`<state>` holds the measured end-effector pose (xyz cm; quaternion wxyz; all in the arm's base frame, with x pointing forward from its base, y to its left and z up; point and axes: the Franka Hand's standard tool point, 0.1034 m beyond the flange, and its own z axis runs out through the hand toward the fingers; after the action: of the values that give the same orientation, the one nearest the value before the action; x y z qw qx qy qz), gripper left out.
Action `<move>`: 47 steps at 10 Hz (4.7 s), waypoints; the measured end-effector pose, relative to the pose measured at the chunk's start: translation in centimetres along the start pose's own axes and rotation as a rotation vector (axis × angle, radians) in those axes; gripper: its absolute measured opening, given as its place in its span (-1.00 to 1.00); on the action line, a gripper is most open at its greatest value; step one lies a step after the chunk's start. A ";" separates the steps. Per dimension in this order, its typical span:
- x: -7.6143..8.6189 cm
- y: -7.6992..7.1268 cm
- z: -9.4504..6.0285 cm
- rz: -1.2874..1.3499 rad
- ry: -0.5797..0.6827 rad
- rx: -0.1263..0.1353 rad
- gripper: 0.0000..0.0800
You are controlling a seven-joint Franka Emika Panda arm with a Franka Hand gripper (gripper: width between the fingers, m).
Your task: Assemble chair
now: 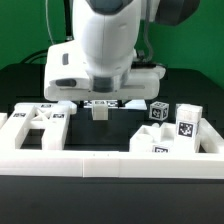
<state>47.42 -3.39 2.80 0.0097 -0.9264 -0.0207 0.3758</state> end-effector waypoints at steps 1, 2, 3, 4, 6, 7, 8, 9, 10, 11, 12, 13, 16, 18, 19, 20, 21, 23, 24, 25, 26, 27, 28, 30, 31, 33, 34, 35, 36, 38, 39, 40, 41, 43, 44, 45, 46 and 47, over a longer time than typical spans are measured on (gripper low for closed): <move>0.0 0.0 0.1 0.000 -0.011 0.001 0.62; 0.0 0.0 0.1 0.000 -0.010 0.001 0.62; -0.3 -0.1 0.3 0.000 -0.031 0.003 0.62; -0.7 -0.2 0.9 0.000 -0.104 0.009 0.62; -0.4 -0.3 1.5 -0.001 -0.186 0.007 0.62; -0.1 -0.3 1.6 -0.001 -0.172 0.004 0.62; -0.1 -0.3 1.8 0.000 -0.176 0.004 0.62; -0.1 -0.4 2.4 -0.001 -0.187 0.004 0.62; -0.1 -0.4 2.8 0.011 -0.196 0.005 0.62; -0.3 -0.4 3.1 0.016 -0.200 0.006 0.62; -0.6 -0.4 3.3 0.019 -0.206 0.007 0.62; -0.7 -0.4 3.4 0.021 -0.207 0.007 0.49; -0.7 -0.3 3.4 0.022 -0.206 0.008 -0.25; -0.6 -0.2 2.9 0.022 -0.203 0.008 -0.29; -0.9 -0.3 1.2 0.017 -0.201 0.009 -0.29; -1.1 -0.8 -1.3 0.010 -0.185 0.011 -0.29; -1.6 -1.2 -3.5 0.028 -0.192 0.021 -0.29; -1.4 -1.6 -6.3 0.032 -0.160 0.015 -0.28; -1.3 -1.5 -6.1 0.033 -0.160 0.012 -0.28; -1.2 -1.4 -6.1 0.033 -0.156 0.012 -0.28; -0.8 -1.4 -6.4 0.033 -0.123 0.009 -0.28; -0.5 -1.4 -6.3 0.036 -0.108 0.015 -0.28; 0.8 -1.7 -6.1 0.047 -0.043 0.041 -0.28; 1.2 -2.7 -9.1 0.071 0.065 0.050 -0.28; 1.1 -3.1 -10.5 0.073 0.138 0.047 -0.28; 1.9 -2.7 -10.2 0.079 0.267 0.042 -0.28; 2.1 -2.6 -10.5 0.080 0.330 0.039 -0.28; 2.6 -2.6 -10.8 0.084 0.418 0.034 -0.28; 2.8 -2.8 -10.7 0.106 0.478 0.053 -0.28; 3.0 -3.0 -13.7 0.122 0.591 0.070 -0.28; 2.7 -3.0 -15.4 0.121 0.658 0.070 -0.28; 2.5 -2.9 -16.4 0.124 0.730 0.068 -0.28; 2.8 -2.8 -16.0 0.129 0.783 0.061 -0.28; 3.3 -2.5 -16.3 0.137 0.942 0.040 -0.28; 3.4 -2.6 -16.2 0.145 0.978 0.039 -0.28; 3.8 -3.1 -16.9 0.184 1.062 0.065 -0.28; 3.9 -3.7 -17.6 0.198 1.133 0.079 -0.28; 4.1 -4.1 -18.3 0.213 1.210 0.088 -0.28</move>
Offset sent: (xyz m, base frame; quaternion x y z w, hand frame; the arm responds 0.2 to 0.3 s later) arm -0.0024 0.0039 -0.0054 -0.0018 -0.1839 -0.0169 0.9828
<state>63.00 0.90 13.20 0.0205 -0.9711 0.0966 -0.2171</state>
